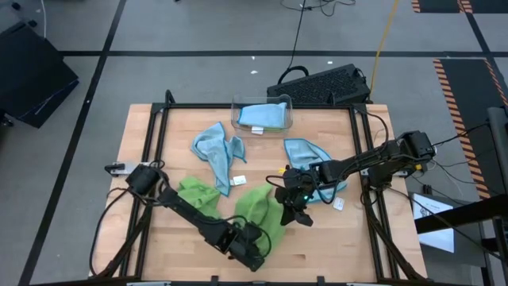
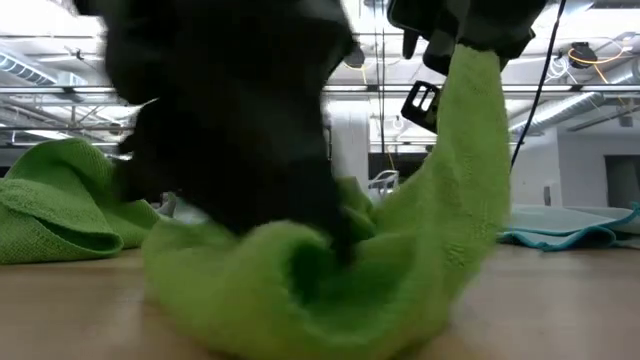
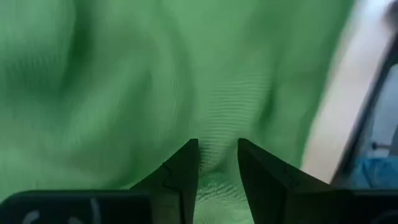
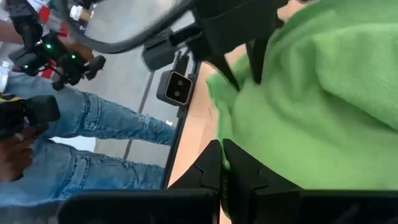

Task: Fold microfiber towels
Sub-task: Fold the right green microfiber cloth

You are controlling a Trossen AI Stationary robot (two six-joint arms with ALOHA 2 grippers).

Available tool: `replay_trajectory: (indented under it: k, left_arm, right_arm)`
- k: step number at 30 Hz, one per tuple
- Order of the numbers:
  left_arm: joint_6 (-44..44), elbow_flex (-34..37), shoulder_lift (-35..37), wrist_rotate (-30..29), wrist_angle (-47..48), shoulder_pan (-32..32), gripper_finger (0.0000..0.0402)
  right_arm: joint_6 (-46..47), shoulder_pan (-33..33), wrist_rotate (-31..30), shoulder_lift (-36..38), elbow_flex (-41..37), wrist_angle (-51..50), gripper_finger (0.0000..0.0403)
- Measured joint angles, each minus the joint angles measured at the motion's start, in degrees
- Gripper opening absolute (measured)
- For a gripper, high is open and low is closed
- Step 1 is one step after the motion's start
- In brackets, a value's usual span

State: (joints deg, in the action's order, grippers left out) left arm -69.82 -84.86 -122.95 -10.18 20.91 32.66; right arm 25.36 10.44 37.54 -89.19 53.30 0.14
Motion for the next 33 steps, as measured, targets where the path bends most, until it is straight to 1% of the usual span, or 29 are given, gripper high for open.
replay_trajectory:
  k: [4, 7, 11, 14, 18, 21, 24, 28, 30, 33]
  left_arm:
    - [-4.7, -0.2, 0.2, 3.9, 6.6, 1.3, 0.0113]
    - [-6.0, -0.2, 1.6, 7.0, 12.2, 2.5, 0.0113]
    - [-6.0, 0.0, 4.2, 7.4, 15.2, 4.2, 0.0113]
    - [-5.9, 0.0, 7.2, 4.4, 16.3, 5.5, 0.0113]
    - [-4.4, 0.0, 9.3, -2.2, 16.6, 6.8, 0.0113]
    - [-3.9, 0.0, 10.9, -5.3, 16.1, 6.8, 0.0113]
    - [-1.8, 0.0, 11.3, -6.9, 15.0, 6.6, 0.0113]
    - [3.4, -0.1, 10.5, -10.6, 12.2, 6.6, 0.0113]
    - [3.9, -0.1, 9.1, -11.1, 11.6, 6.3, 0.0113]
    - [2.1, 0.0, 6.7, -9.3, 12.0, 5.2, 0.0113]
  right_arm:
    - [1.3, 0.0, 0.0, 0.0, 0.0, -0.5, 0.0000]
    - [2.0, 0.0, -0.1, 0.0, 0.0, -1.5, 0.0000]
    - [3.2, 0.0, -0.3, -0.1, 0.0, -3.0, 0.0000]
    - [4.0, 0.0, -0.6, -0.1, 0.0, -3.6, 0.0000]
    - [4.4, 0.0, -1.5, 0.2, 0.0, -3.7, 0.0000]
    - [4.8, 0.0, -1.8, 0.9, 0.0, -3.7, 0.0000]
    - [5.7, 0.0, -3.1, 2.1, 0.0, -3.8, 0.0000]
    - [5.9, 0.0, -5.0, 3.6, 0.0, -3.9, 0.0000]
    - [6.3, -0.1, -6.0, 4.0, 0.0, -3.9, 0.0000]
    - [7.1, -0.4, -6.0, 4.4, 0.0, -5.5, 0.0000]
